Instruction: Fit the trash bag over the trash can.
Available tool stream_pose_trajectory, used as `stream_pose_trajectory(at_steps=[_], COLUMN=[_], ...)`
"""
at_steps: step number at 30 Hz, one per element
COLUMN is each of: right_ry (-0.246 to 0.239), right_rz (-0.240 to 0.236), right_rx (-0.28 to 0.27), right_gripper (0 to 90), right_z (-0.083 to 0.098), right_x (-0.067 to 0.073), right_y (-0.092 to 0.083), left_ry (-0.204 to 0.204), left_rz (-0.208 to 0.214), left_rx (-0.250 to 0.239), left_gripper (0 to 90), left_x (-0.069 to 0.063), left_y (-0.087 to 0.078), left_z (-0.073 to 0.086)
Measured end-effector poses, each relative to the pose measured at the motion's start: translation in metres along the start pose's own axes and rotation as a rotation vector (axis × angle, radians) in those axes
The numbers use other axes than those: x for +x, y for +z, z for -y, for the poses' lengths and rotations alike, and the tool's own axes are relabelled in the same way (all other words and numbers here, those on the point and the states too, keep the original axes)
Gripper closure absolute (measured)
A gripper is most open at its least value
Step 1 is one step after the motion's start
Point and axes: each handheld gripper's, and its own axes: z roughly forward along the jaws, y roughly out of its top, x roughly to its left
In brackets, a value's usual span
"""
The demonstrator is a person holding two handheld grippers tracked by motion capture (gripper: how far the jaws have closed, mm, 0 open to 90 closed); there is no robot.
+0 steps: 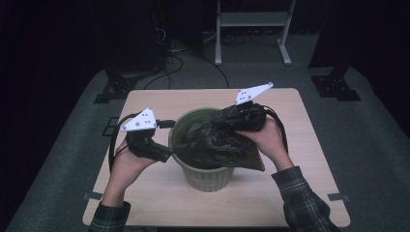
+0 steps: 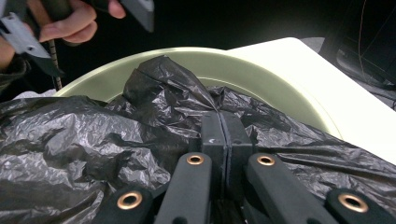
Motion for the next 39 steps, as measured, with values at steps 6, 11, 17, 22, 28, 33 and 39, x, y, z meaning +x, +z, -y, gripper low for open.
stream_pose_trajectory(at_steps=[6,11,17,22,28,33,39], right_ry=[-0.005,-0.010,-0.002,-0.002,0.022,0.062,0.134], right_rz=[-0.019,-0.034,-0.032,0.018,0.061,0.068,0.054], right_rx=[-0.016,-0.024,-0.046,-0.065,-0.089,-0.098,-0.124], right_gripper=[89.7,89.6,77.0,65.7,60.7,54.5,48.1], right_z=[-0.001,-0.002,-0.002,0.001,0.012,0.027,0.040], right_x=[0.000,0.002,0.002,0.001,-0.001,-0.007,-0.015], right_y=[0.002,0.003,-0.001,-0.024,-0.059,-0.075,-0.079], left_ry=[0.024,0.042,0.053,0.018,0.008,0.006,0.014], left_rz=[0.020,0.049,0.011,-0.045,-0.050,-0.037,-0.028], left_rx=[0.010,0.048,0.094,0.081,0.070,0.077,0.078], left_gripper=[21.7,33.4,71.9,78.7,78.6,77.4,77.4], left_x=[0.006,0.009,0.006,0.010,0.012,0.011,0.008], left_y=[0.025,0.039,0.041,0.030,0.023,0.025,0.027], left_z=[-0.012,-0.015,-0.014,-0.009,-0.004,-0.001,-0.001])
